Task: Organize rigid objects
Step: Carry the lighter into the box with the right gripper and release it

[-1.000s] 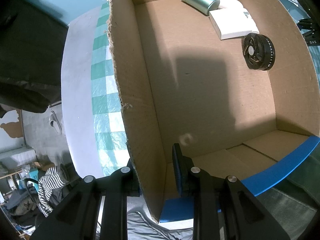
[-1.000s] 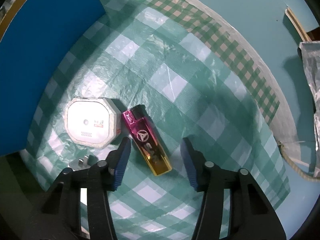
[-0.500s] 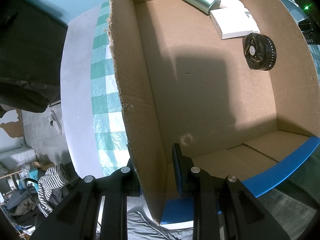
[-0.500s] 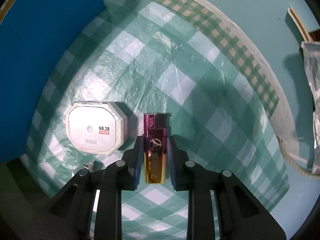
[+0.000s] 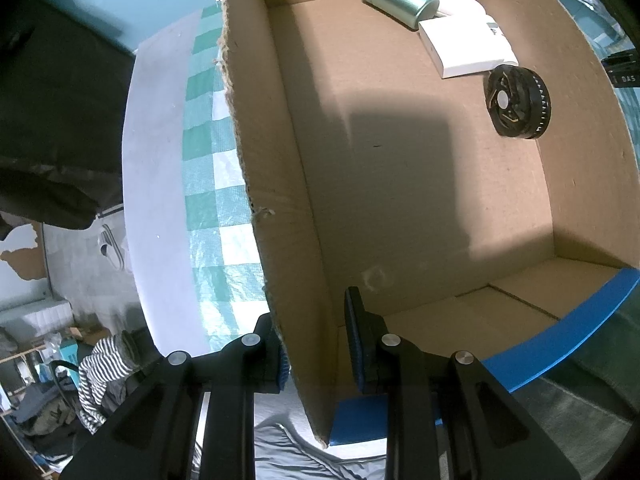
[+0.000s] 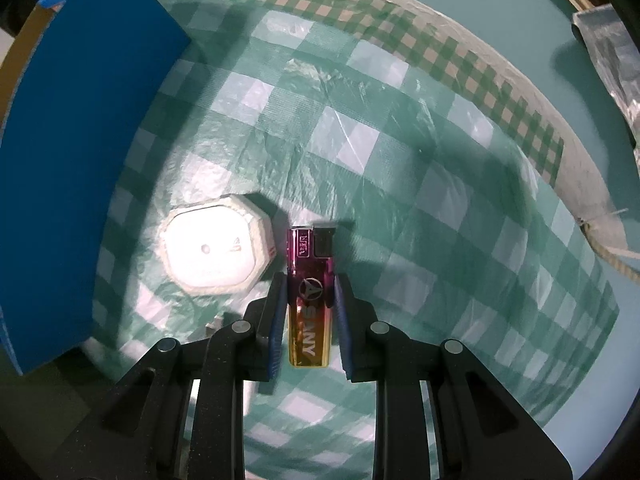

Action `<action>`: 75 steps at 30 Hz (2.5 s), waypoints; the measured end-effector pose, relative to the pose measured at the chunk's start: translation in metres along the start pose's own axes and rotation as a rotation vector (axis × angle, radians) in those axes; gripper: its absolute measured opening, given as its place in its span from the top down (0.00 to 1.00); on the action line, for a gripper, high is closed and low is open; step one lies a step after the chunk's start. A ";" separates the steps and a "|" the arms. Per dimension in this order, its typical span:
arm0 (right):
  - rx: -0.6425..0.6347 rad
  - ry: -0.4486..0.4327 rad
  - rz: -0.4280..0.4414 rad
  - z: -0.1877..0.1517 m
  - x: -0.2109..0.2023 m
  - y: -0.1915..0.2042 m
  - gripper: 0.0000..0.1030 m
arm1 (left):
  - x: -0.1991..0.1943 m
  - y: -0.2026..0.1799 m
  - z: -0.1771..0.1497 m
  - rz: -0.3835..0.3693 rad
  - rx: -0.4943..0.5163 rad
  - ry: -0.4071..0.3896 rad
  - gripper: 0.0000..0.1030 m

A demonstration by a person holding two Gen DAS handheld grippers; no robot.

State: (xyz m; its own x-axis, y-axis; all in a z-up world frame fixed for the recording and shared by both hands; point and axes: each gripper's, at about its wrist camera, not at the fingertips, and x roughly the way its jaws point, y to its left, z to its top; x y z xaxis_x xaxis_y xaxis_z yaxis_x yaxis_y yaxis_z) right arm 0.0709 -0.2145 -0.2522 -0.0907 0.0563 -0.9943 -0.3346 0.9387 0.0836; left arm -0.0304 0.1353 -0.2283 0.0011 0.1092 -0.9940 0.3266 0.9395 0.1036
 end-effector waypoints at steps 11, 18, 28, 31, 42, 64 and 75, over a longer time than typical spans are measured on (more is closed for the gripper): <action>0.016 -0.031 0.029 -0.003 -0.035 0.018 0.79 | -0.001 -0.003 0.000 -0.003 0.014 -0.008 0.77; -0.015 -0.075 0.042 0.003 -0.065 0.041 0.79 | -0.002 -0.002 0.001 -0.005 0.021 -0.014 0.77; -0.130 -0.161 0.077 0.036 -0.112 0.090 0.79 | -0.003 0.001 0.000 -0.014 0.013 -0.020 0.77; -0.170 -0.167 0.069 0.051 -0.118 0.109 0.79 | -0.003 0.002 0.000 -0.013 0.017 -0.020 0.77; -0.267 -0.152 0.070 0.094 -0.109 0.160 0.79 | -0.003 0.005 0.000 -0.007 0.005 -0.021 0.77; -0.247 -0.123 0.000 0.111 -0.067 0.172 0.71 | -0.002 0.011 -0.005 -0.005 -0.014 -0.022 0.77; -0.273 -0.202 -0.015 0.101 -0.105 0.180 0.49 | -0.002 0.009 -0.004 -0.001 -0.010 -0.018 0.77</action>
State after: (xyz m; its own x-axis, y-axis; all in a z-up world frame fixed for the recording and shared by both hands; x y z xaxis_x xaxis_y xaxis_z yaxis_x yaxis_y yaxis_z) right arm 0.1146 -0.0175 -0.1393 0.0951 0.1352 -0.9862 -0.5758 0.8156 0.0562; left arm -0.0316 0.1454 -0.2256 0.0176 0.1026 -0.9946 0.3170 0.9428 0.1029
